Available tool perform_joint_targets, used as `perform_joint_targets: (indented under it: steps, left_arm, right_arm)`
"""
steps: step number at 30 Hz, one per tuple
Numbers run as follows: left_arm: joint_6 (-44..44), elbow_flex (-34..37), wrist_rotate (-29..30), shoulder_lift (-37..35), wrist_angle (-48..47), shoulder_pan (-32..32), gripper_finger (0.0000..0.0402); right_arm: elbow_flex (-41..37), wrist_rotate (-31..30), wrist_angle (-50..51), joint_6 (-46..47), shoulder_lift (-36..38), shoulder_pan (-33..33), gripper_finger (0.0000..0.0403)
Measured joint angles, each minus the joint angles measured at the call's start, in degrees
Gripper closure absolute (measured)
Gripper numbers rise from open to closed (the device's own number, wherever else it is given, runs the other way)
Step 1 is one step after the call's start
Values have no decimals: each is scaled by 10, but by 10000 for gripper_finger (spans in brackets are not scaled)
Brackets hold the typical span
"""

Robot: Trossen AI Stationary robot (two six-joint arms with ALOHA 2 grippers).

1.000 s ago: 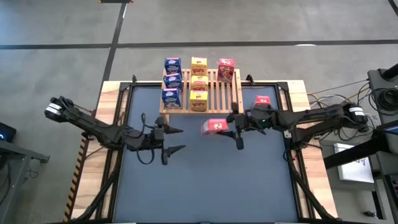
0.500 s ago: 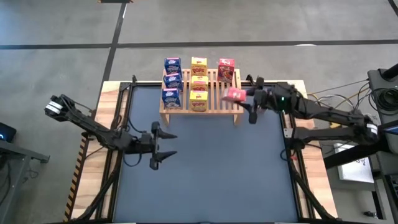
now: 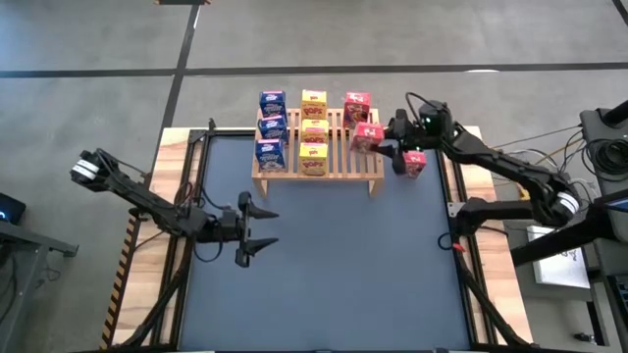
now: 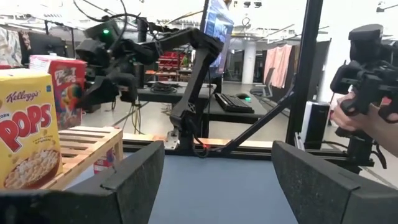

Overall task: Stack cereal on shelf
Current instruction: Put the bottom red cereal box on the shelf aligned with the other red cereal box

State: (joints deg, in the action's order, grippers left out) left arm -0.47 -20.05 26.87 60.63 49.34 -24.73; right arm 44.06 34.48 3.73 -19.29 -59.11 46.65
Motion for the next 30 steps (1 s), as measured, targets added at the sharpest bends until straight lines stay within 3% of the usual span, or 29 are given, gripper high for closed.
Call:
perform_joint_targets:
  steps: [9,16,19,30]
  left_arm:
    - [-7,0,0,17,0,0,121]
    - [-20,0,-1,24,8,0,121]
    - [-20,0,-1,24,9,0,121]
    - [-22,0,-1,24,7,0,121]
  right_arm:
    - [69,18,8,-47,-89,4,236]
    - [154,22,142,-100,-141,4,236]
    - [175,25,183,-108,-154,4,236]
    - [179,18,191,-109,-149,6,223]
